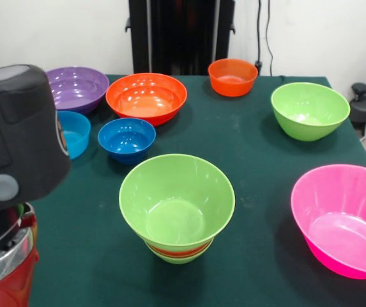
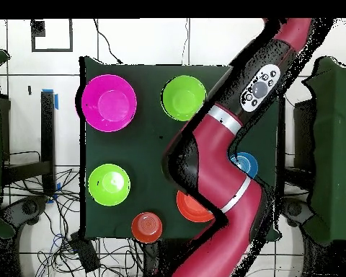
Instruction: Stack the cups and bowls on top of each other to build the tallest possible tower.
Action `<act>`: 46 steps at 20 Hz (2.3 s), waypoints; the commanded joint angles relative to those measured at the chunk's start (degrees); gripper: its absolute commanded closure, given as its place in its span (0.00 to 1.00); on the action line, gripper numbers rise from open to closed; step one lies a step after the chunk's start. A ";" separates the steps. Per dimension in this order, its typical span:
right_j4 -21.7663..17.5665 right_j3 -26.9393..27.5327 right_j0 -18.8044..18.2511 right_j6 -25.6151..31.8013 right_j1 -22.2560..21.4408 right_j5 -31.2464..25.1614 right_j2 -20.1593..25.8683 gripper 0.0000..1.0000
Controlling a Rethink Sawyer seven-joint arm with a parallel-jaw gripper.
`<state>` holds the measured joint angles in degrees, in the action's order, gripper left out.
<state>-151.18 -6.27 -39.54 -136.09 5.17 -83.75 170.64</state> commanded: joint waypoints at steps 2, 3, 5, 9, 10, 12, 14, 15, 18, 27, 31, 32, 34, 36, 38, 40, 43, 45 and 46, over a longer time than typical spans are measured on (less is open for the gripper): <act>-0.59 1.88 2.03 2.30 -8.02 -13.80 -18.60 0.00; -0.52 2.00 2.03 1.27 -7.90 -13.03 -18.76 0.00; 0.14 2.21 2.13 1.53 -7.76 -12.53 -19.03 0.00; 1.64 2.21 2.57 0.48 -8.16 -13.09 -20.32 0.00; 1.73 2.17 2.79 0.45 -8.38 -13.22 -20.61 0.00; 1.72 2.20 3.69 -0.22 -9.18 -14.42 -20.97 0.00; 1.05 2.27 4.86 -2.51 -10.20 -16.23 -21.10 0.00; 0.65 2.40 5.46 -3.94 -10.72 -17.42 -20.91 0.00; -0.68 2.81 7.05 -6.30 -12.31 -20.77 -19.98 0.00; -2.27 4.20 11.78 -12.63 -15.58 -25.41 -16.02 0.00; -4.13 4.97 13.43 -14.44 -16.84 -26.21 -13.07 0.00; -4.18 5.24 13.55 -14.82 -17.09 -26.20 -12.33 0.00; -4.29 5.57 13.76 -15.08 -18.14 -26.92 -11.43 0.00; -3.84 6.24 13.72 -15.49 -19.38 -26.92 -9.96 0.00; -3.83 6.61 13.73 -14.08 -20.56 -27.35 -8.96 0.00; -3.56 6.76 14.02 -14.41 -21.08 -26.85 -8.66 0.00; -3.68 6.74 14.30 -7.03 -21.51 -29.00 -8.59 0.00; -3.46 6.57 14.44 -3.29 -21.66 -30.25 -9.12 0.00; -3.12 6.57 14.56 -3.85 -21.68 -30.31 -9.29 0.00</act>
<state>-149.60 -8.60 -25.03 -136.74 -15.39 -105.59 165.10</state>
